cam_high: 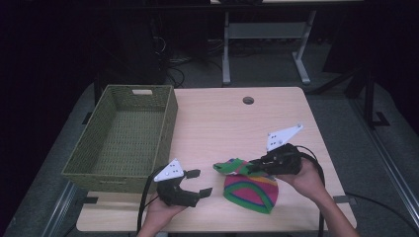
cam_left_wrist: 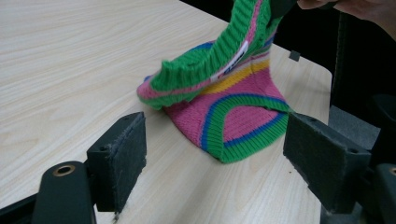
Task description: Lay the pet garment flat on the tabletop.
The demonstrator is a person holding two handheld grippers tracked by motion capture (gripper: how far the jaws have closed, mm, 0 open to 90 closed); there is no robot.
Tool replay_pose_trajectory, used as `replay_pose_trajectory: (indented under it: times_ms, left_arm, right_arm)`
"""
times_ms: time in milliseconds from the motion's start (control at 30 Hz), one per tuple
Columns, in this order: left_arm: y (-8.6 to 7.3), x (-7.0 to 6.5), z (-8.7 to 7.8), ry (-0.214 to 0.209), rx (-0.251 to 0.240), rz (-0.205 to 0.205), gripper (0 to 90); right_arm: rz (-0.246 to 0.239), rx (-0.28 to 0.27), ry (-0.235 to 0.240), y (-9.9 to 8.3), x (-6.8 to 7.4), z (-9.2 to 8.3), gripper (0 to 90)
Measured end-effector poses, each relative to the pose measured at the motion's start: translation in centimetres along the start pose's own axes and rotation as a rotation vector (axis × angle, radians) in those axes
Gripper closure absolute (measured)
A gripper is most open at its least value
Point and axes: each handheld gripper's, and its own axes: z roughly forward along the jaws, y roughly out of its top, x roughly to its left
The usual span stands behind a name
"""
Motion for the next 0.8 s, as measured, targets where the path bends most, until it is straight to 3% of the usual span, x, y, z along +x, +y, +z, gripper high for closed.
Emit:
replay_pose_trajectory:
  times_ms: [67, 200, 400, 600, 800]
  left_arm:
    - [0.4, 0.3, 0.4, -0.016, -0.001, -0.015, 22.3]
    - [0.8, 0.4, 1.1, -0.021, 0.008, -0.003, 22.6]
    - [1.1, 0.7, 2.8, -0.010, 0.027, 0.013, 22.9]
    - [1.2, 1.4, 3.8, 0.008, 0.029, -0.004, 23.6]
    - [1.1, 1.9, 4.6, 0.000, 0.036, -0.006, 25.9]
  right_arm:
    - [0.012, -0.012, 0.020, -0.3, -0.3, -0.3, 83.1]
    - [0.016, -0.012, 0.030, -0.4, -0.9, -0.4, 83.2]
    - [0.016, -0.018, 0.041, -0.6, -1.5, -0.7, 83.2]
    - [0.025, -0.033, 0.054, -1.0, -1.8, -1.1, 83.2]
    - [0.021, -0.040, 0.063, -0.9, -1.9, -1.2, 83.2]
